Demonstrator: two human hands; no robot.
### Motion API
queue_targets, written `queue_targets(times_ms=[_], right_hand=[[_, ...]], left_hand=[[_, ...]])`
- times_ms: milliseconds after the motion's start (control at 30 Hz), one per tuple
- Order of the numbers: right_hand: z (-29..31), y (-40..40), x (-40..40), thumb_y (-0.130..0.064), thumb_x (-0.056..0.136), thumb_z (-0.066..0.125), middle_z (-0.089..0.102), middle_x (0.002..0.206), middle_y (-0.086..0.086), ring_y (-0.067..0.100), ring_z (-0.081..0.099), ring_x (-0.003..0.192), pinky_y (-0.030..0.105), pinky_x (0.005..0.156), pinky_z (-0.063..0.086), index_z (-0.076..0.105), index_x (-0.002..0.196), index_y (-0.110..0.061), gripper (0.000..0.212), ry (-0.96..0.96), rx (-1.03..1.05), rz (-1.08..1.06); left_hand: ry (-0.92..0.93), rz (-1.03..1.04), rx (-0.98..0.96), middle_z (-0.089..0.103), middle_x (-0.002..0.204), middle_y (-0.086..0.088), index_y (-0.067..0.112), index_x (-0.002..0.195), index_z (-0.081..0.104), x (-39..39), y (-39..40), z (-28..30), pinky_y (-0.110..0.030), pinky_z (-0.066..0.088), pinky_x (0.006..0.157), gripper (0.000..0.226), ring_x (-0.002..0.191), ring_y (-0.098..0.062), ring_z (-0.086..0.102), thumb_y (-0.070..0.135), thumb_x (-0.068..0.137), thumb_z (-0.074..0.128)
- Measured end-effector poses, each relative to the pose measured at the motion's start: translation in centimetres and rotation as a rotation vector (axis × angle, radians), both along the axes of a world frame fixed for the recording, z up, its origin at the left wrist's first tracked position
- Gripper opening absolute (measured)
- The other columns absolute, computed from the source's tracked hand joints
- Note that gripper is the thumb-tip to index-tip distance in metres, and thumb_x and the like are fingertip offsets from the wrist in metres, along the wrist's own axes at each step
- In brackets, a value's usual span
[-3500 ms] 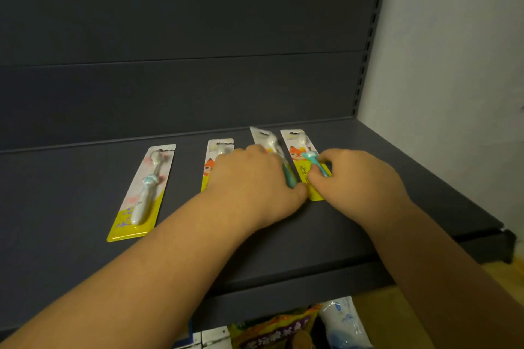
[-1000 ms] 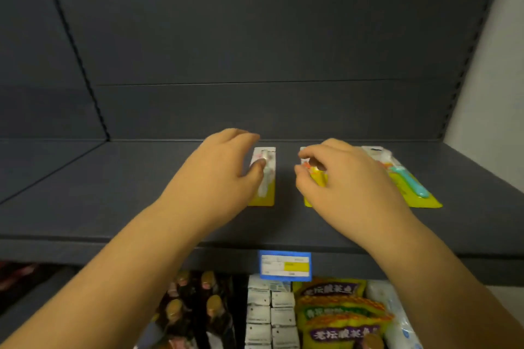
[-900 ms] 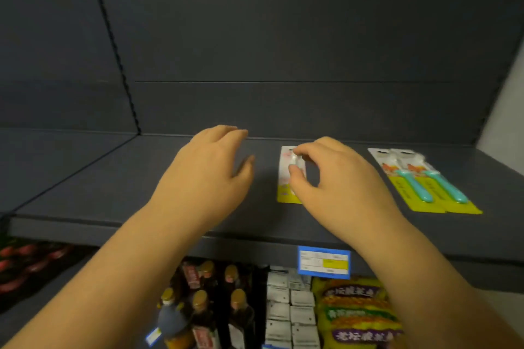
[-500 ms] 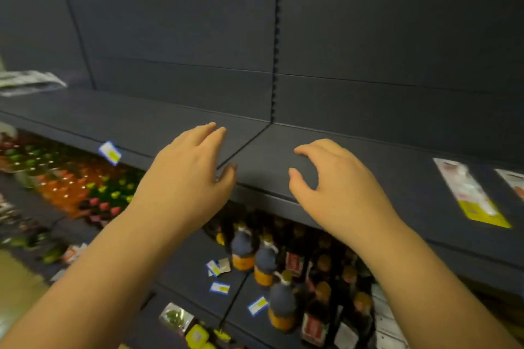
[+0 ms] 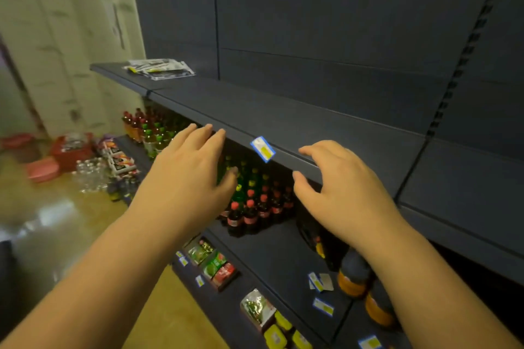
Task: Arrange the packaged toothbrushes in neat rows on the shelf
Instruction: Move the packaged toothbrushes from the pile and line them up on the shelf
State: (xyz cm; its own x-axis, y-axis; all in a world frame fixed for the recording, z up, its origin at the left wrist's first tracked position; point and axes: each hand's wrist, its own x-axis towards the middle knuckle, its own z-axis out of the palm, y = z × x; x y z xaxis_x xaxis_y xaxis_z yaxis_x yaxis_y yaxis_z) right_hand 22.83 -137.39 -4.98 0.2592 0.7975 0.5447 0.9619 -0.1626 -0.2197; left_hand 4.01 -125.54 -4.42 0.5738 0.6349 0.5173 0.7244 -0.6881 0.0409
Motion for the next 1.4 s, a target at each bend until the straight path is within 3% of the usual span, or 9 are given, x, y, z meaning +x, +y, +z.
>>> queue_targets(times_ms=[100, 233, 333, 800, 1000, 1400], right_hand=[[-0.3, 4.7, -1.4, -0.041, 0.092, 0.054, 0.056, 0.118, -0.012, 0.011, 0.052, 0.108, 0.026, 0.085, 0.042, 0.058, 0.126, -0.026, 0.037, 0.006, 0.004, 0.063], [-0.8, 11.8, -2.0, -0.042, 0.094, 0.053, 0.053, 0.128, -0.014, 0.005, 0.048, 0.117, 0.021, 0.089, 0.036, 0.055, 0.133, -0.026, 0.042, 0.041, 0.032, 0.130], [-0.8, 18.0, -1.9, -0.043, 0.095, 0.051, 0.051, 0.133, -0.015, 0.005, 0.046, 0.122, 0.024, 0.095, 0.039, 0.051, 0.137, -0.027, 0.045, 0.063, 0.052, 0.169], [-0.5, 41.4, -7.4, -0.039, 0.093, 0.054, 0.052, 0.119, -0.010, 0.009, 0.046, 0.112, 0.026, 0.089, 0.043, 0.055, 0.125, -0.024, 0.036, 0.097, 0.102, 0.319], [-0.7, 49.8, -8.4, -0.045, 0.095, 0.050, 0.045, 0.127, -0.012, 0.007, 0.041, 0.119, 0.026, 0.090, 0.042, 0.048, 0.133, -0.030, 0.042, 0.012, -0.011, 0.311], [0.0, 71.6, -17.1, -0.045, 0.094, 0.051, 0.045, 0.128, -0.012, 0.008, 0.042, 0.121, 0.027, 0.093, 0.043, 0.046, 0.138, -0.029, 0.047, -0.025, -0.028, 0.222]], left_hand=[[-0.005, 0.050, -0.018, 0.032, 0.155, -0.006, 0.015, 0.150, 0.031, -1.7, 3.6, -0.3, -0.033, 0.014, 0.117, 0.070, 0.144, -0.025, 0.023, 0.047, 0.091, 0.050], [0.025, 0.083, -0.009, 0.027, 0.157, -0.002, 0.020, 0.153, 0.022, -2.8, 9.5, 0.3, -0.032, 0.012, 0.117, 0.071, 0.145, -0.022, 0.019, 0.051, 0.092, 0.044], [0.023, 0.119, 0.011, 0.030, 0.156, -0.001, 0.020, 0.152, 0.024, -3.2, 14.1, 0.9, -0.030, 0.012, 0.115, 0.070, 0.144, -0.021, 0.022, 0.049, 0.093, 0.046], [0.020, 0.303, -0.044, 0.032, 0.155, 0.001, 0.019, 0.151, 0.027, -6.8, 34.5, 1.6, -0.035, 0.017, 0.117, 0.071, 0.145, -0.019, 0.022, 0.053, 0.091, 0.044], [0.000, 0.277, -0.039, 0.027, 0.157, 0.002, 0.021, 0.153, 0.023, -9.2, 43.1, 0.9, -0.033, 0.013, 0.117, 0.072, 0.147, -0.018, 0.016, 0.054, 0.092, 0.043], [0.024, 0.252, -0.026, 0.036, 0.152, -0.004, 0.016, 0.147, 0.034, -19.1, 65.9, 1.2, -0.035, 0.021, 0.116, 0.067, 0.143, -0.024, 0.026, 0.051, 0.091, 0.047]])
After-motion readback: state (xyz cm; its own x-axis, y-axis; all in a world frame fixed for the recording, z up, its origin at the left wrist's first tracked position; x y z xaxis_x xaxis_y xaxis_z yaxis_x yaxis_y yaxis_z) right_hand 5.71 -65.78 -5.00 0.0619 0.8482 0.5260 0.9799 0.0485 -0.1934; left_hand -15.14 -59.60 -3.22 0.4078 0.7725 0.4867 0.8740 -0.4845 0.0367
